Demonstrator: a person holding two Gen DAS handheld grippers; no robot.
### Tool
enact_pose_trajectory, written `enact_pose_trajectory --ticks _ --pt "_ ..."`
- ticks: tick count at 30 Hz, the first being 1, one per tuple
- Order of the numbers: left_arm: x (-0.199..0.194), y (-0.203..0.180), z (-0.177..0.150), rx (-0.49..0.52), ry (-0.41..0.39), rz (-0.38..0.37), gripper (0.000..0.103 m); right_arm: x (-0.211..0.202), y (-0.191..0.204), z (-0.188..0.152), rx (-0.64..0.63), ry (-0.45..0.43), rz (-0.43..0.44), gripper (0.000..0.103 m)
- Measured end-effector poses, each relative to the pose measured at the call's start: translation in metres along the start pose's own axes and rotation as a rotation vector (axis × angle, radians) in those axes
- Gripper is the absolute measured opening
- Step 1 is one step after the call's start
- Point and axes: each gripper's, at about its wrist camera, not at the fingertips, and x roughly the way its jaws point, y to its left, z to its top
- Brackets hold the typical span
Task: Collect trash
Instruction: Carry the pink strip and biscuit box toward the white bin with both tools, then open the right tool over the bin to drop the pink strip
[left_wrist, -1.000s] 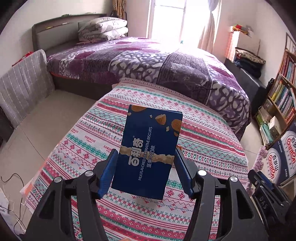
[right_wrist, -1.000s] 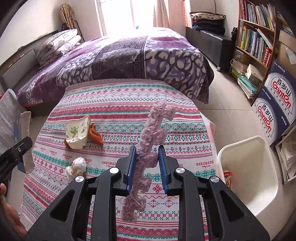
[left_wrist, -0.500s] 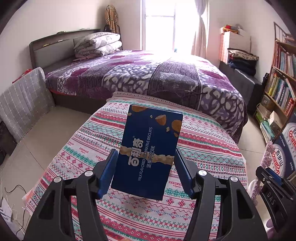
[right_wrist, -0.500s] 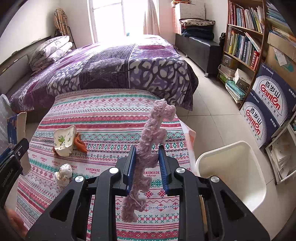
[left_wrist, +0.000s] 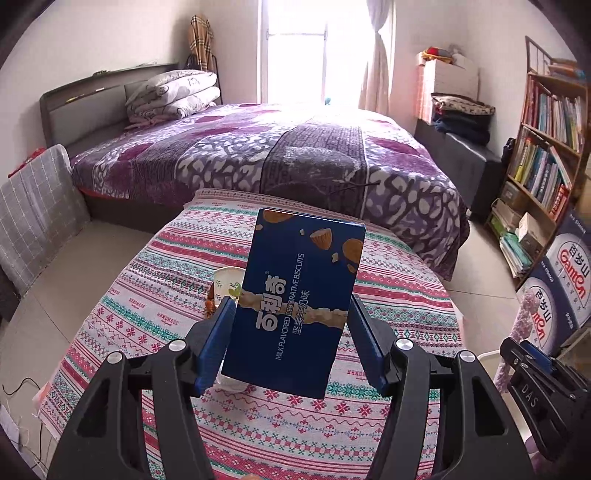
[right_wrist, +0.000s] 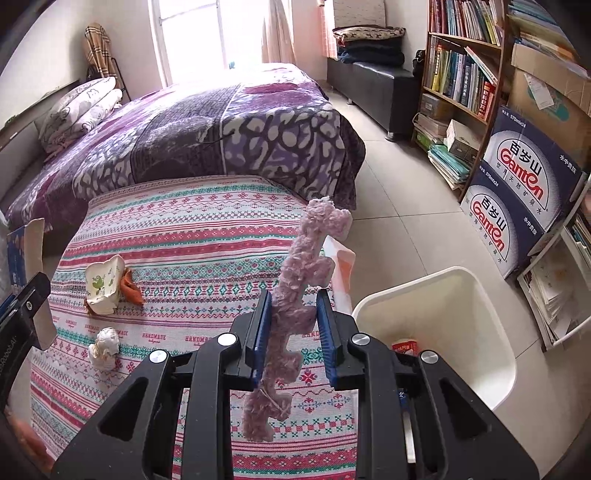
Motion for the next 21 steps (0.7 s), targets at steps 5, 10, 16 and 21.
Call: enact_pose_trajectory --ticks 5,10,16,21 --pt "-0.001 -0.017 -0.002 0.02 0.001 -0.023 0.061 0.002 -0.018 0.001 0.033 0.018 -0.017 0.024" --pt "-0.001 -0.034 -0.005 0.042 0.003 -0.044 0.061 0.002 -0.036 0.0 0.069 0.029 -0.033 0.024" --pt "-0.001 -0.056 -0.009 0.071 0.011 -0.071 0.061 0.002 -0.061 0.001 0.121 0.042 -0.052 0.024" --pt "-0.002 -0.074 -0.013 0.099 0.018 -0.1 0.061 0.002 -0.082 0.001 0.158 0.05 -0.083 0.025"
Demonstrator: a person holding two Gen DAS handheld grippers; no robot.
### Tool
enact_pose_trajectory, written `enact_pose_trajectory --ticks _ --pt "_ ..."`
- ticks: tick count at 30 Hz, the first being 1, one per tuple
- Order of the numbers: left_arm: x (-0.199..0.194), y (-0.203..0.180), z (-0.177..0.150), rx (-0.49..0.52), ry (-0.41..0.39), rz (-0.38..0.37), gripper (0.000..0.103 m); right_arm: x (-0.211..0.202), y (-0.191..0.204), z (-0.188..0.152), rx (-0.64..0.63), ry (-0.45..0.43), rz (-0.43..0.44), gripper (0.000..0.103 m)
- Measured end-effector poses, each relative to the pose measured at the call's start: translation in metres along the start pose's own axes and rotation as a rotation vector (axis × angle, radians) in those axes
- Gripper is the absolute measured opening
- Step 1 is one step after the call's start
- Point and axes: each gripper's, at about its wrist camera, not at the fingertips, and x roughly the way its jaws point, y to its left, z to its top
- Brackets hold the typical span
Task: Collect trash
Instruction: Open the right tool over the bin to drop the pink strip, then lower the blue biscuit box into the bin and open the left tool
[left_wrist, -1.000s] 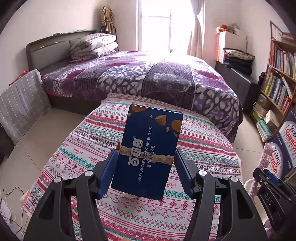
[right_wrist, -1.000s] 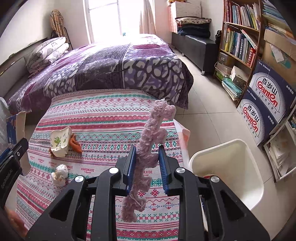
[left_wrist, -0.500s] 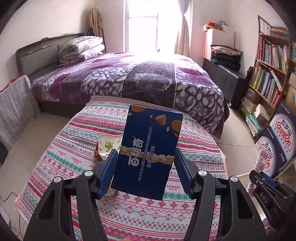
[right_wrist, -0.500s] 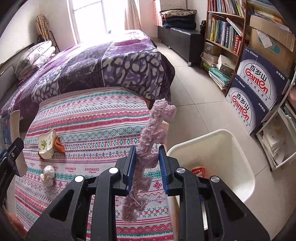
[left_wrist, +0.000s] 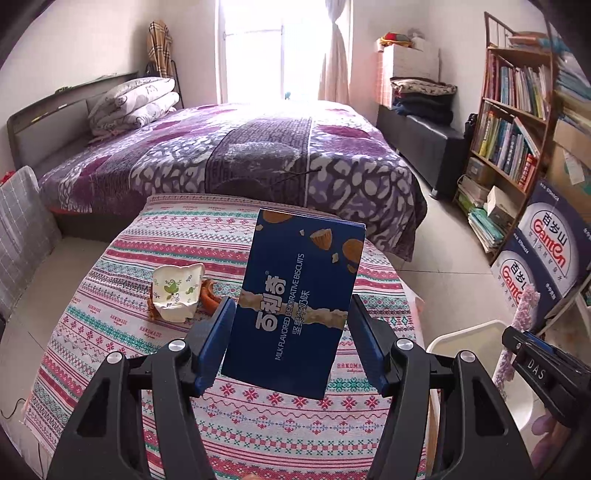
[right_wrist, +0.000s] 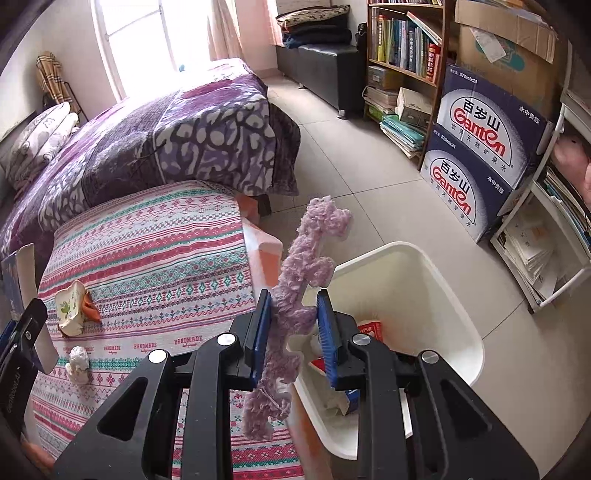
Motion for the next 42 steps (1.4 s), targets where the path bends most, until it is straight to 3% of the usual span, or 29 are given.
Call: enact_pose_trajectory --ticks 7,13,15,18,23,34,39,42 --pt "0.001 -0.03 -0.004 0.048 0.012 -0.054 0.061 0.003 -0.031 0.002 0.067 0.026 -0.03 0.03" --pt "0.001 -0.059 -0.01 0.093 0.024 -0.103 0.062 0.003 -0.057 0.003 0.122 0.027 -0.066 0.053" --pt "0.0 -0.069 -0.012 0.103 0.031 -0.122 0.062 0.002 -0.062 0.002 0.134 0.018 -0.081 0.066" --pt "0.0 -0.082 -0.014 0.12 0.04 -0.146 0.062 -0.001 -0.075 0.002 0.171 -0.001 -0.104 0.074" --pt "0.001 -0.103 -0.018 0.146 0.065 -0.187 0.062 -0.001 -0.099 0.005 0.23 0.002 -0.126 0.082" --pt "0.003 -0.15 -0.036 0.214 0.133 -0.285 0.064 -0.008 -0.141 0.005 0.316 -0.019 -0.18 0.086" --pt "0.004 -0.162 -0.039 0.208 0.192 -0.406 0.065 -0.01 -0.159 0.004 0.357 -0.029 -0.203 0.088" --pt "0.003 -0.169 -0.043 0.214 0.223 -0.459 0.074 -0.011 -0.167 0.004 0.384 -0.031 -0.216 0.089"
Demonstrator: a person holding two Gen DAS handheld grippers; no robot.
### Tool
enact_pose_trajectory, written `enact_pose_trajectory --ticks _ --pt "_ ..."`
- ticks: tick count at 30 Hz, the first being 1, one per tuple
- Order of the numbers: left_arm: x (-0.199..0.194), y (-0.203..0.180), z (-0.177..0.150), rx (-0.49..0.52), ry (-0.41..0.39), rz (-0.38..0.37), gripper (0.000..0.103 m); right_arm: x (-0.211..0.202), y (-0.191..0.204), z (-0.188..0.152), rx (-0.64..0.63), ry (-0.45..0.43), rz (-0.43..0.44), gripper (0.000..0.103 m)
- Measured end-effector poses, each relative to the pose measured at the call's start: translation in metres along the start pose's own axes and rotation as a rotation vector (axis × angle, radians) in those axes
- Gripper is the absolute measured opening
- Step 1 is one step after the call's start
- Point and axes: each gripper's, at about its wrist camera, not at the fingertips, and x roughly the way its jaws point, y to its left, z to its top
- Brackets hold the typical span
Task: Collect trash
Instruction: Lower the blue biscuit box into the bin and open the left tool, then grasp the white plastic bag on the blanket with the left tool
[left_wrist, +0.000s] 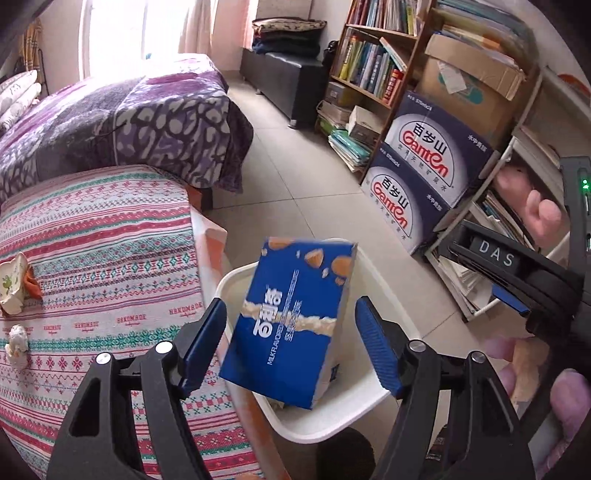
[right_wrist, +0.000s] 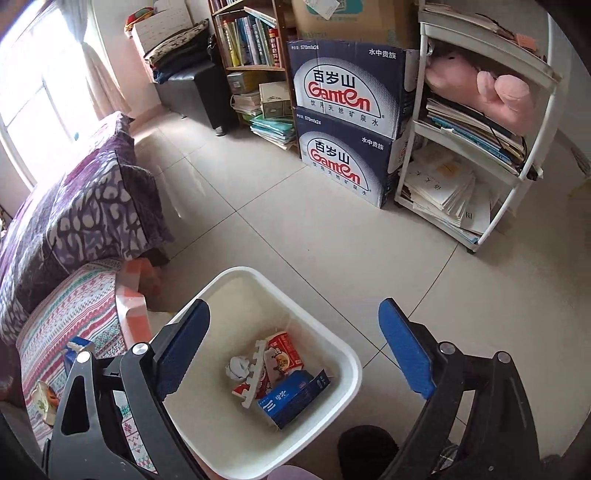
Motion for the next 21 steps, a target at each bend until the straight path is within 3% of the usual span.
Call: enact_pose_trajectory --ticks 7,21 --pt "-0.003 0.01 -0.004 -0.005 0.003 0.033 0.076 0.001 -0.001 0.0 0.033 0.007 0.006 0.09" --pt "-0.012 0.1 -0.023 -0.126 0.042 0.26 0.08 -0.002 0.063 -0.031 -0.127 0.038 0.04 0.092"
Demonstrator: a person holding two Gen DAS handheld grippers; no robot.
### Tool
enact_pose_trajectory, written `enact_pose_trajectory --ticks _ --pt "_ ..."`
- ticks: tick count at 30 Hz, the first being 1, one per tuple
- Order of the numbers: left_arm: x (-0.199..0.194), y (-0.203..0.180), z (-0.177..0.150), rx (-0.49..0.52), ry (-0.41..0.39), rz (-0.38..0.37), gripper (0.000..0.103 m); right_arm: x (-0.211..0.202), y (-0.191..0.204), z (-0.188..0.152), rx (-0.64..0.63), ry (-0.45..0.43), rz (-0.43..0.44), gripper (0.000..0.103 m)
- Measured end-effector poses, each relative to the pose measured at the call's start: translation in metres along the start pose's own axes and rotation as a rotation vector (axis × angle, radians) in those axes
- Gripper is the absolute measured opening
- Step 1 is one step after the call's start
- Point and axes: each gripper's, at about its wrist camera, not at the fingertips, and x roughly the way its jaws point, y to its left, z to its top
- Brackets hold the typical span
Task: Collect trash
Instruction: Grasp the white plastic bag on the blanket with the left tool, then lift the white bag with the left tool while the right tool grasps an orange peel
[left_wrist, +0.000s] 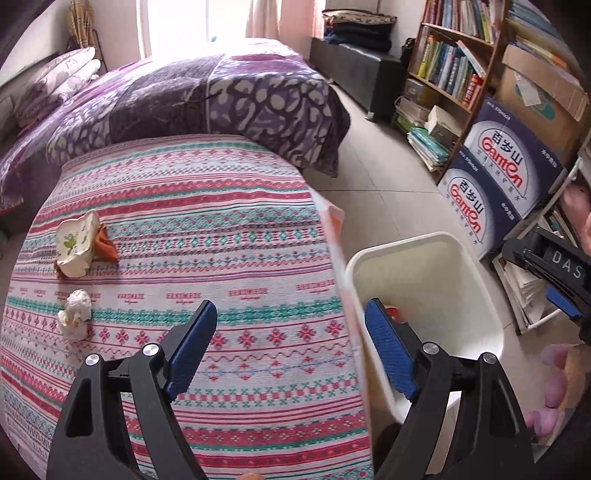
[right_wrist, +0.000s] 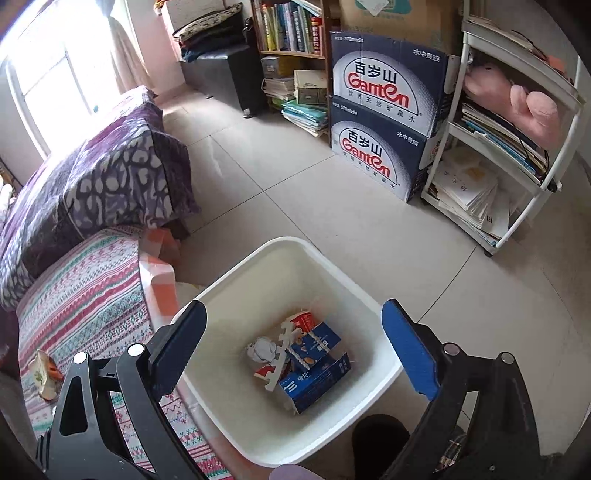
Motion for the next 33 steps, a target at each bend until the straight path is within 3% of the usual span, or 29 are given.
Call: enact_pose_trajectory --ticks 9,16,22,27,31,33 --pt "0.018 0.086 -0.012 -0.126 0.074 0.181 0.08 0.0 0.06 -0.027 -0.136 0.026 0.031 0.093" --pt "0.025 0.147 -0.013 -0.153 0.085 0.325 0.08 -0.001 0.099 -0.045 -0.214 0.042 0.049 0.093" --pt "0.047 0.196 -0.015 -0.19 0.15 0.39 0.08 0.004 0.125 -0.058 -0.254 0.07 0.062 0.094" --pt "0.064 0.216 -0.023 -0.191 0.181 0.353 0.079 0.006 0.143 -0.068 -0.293 0.084 0.067 0.094" --pt "0.068 0.228 -0.027 -0.212 0.193 0.267 0.048 0.01 0.155 -0.075 -0.324 0.096 0.066 0.094" --pt "0.063 0.237 -0.027 -0.258 0.189 0.232 0.044 0.012 0.16 -0.078 -0.338 0.104 0.067 0.094"
